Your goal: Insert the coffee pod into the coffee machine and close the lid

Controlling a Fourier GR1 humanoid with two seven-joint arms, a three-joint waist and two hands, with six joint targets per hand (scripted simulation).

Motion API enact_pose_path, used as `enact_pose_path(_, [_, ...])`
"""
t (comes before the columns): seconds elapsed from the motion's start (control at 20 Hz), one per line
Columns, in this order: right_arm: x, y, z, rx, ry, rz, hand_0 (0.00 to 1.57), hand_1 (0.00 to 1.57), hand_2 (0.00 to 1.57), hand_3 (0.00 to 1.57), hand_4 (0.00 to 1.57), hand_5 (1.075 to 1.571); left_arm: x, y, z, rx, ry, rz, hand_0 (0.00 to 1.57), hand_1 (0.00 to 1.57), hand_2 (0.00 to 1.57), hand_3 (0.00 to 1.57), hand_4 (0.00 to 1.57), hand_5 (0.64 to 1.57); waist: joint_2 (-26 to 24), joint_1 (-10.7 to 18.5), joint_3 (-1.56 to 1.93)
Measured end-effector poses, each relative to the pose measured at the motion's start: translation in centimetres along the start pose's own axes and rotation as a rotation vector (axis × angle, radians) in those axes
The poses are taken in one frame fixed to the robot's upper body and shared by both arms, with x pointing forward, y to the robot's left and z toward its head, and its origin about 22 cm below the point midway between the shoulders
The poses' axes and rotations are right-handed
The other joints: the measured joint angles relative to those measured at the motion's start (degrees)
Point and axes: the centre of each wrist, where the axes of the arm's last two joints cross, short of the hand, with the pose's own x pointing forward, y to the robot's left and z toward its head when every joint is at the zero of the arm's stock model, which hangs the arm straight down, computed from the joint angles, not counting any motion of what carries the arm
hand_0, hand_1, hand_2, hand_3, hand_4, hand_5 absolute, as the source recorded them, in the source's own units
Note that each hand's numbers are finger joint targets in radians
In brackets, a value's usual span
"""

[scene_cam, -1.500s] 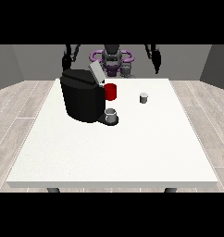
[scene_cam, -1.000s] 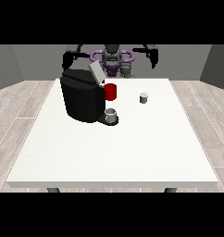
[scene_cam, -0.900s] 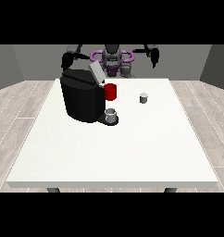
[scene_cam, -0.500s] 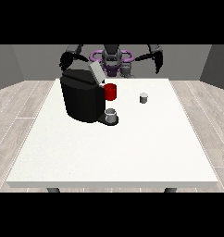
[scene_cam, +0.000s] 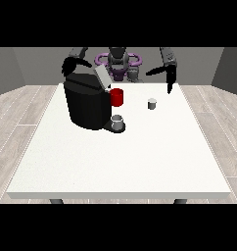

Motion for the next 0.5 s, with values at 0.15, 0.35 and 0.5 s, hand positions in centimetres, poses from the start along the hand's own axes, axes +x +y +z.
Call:
enact_pose_path(0.15, [-0.3, 0.0, -0.3, 0.013, 0.000, 0.007, 0.00, 0.00, 0.00, 0.00, 0.35, 1.571, -0.6, 0.2, -0.9, -0.001, 0.025, -0.016, 0.00, 0.00, 0.00, 0.00, 0.00, 1.571, 1.40, -0.20, 0.01])
enact_pose_path(0.35, [-0.2, 0.6, -1.0, 0.011, 0.007, 0.013, 0.00, 0.00, 0.00, 0.00, 0.37, 1.571, -1.1, 0.5, -2.3, 0.006, 0.063, -0.042, 0.00, 0.00, 0.00, 0.00, 0.00, 1.571, 2.68, -0.48, 0.01])
enact_pose_path(0.5, [-0.2, 1.1, -1.6, 0.004, 0.027, 0.026, 0.00, 0.00, 0.00, 0.00, 0.39, 1.571, -0.8, 0.2, -3.3, -0.006, 0.099, -0.084, 0.00, 0.00, 0.00, 0.00, 0.00, 1.571, 3.14, -0.41, 0.01])
